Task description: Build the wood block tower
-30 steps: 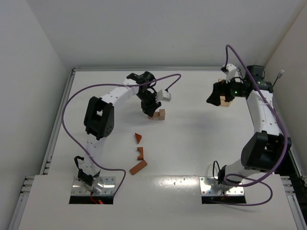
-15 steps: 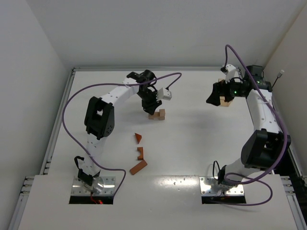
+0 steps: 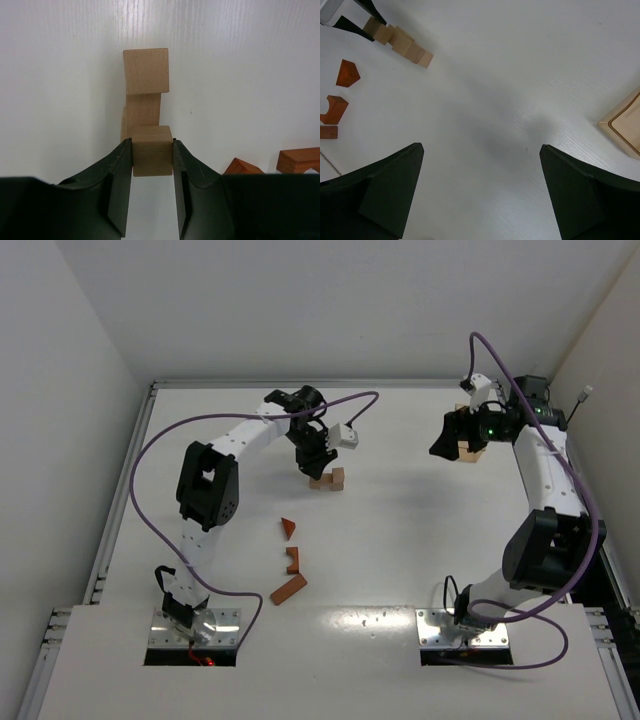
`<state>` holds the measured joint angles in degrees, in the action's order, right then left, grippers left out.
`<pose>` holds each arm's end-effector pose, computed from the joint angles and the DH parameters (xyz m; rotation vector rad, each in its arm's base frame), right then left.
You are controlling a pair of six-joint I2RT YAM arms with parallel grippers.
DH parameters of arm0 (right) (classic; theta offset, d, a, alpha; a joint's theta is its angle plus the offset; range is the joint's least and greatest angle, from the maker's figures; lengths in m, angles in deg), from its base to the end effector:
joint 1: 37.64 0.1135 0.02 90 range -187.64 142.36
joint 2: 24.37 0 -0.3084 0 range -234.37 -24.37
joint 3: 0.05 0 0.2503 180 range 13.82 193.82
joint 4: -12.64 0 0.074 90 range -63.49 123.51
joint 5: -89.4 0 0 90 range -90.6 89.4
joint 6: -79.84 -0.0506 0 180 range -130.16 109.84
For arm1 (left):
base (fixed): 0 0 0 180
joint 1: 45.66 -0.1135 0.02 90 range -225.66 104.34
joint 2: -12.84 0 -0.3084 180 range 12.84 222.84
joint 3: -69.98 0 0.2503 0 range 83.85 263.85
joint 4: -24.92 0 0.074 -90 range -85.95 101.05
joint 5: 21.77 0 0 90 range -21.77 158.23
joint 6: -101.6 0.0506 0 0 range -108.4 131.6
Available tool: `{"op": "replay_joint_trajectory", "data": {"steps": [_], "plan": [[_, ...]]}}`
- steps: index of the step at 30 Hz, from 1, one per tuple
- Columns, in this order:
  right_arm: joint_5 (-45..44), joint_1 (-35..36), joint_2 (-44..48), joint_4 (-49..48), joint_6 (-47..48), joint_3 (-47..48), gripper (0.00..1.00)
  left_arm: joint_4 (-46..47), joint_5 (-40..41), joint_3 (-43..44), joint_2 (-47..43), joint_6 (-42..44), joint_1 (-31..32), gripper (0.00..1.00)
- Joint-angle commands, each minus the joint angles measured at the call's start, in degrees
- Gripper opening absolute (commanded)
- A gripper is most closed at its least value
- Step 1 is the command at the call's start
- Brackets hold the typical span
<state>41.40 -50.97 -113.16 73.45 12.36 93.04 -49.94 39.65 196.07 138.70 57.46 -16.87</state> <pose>0.3237 -0.0419 0.3475 -0.4496 2.2742 0.6279 0.4111 -0.2535 0.2502 1.7343 2.1194 -0.6346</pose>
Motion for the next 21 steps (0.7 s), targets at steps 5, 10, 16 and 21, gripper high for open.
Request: {"op": "replay_joint_trajectory", "data": {"steps": [5, 10, 16, 21], "plan": [[2.30, -0.13, -0.42, -0.36, 1.03, 2.69, 1.00, -0.09, -0.95, 2.65, 1.84, 0.98, 0.38, 0.01], [2.30, -0.13, -0.42, -0.36, 1.56, 2.69, 1.00, 0.44, -0.95, 2.65, 2.37, 0.98, 0.38, 0.01], [2.30, -0.13, -0.94, -0.36, 1.56, 2.69, 1.00, 0.44, -1.48, 2.65, 2.37, 0.98, 0.38, 0.01], [2.30, -0.13, -1.47, 0.17, 1.56, 3.22, 1.00, 0.96, -1.48, 2.65, 2.37, 0.98, 0.38, 0.01]]}}
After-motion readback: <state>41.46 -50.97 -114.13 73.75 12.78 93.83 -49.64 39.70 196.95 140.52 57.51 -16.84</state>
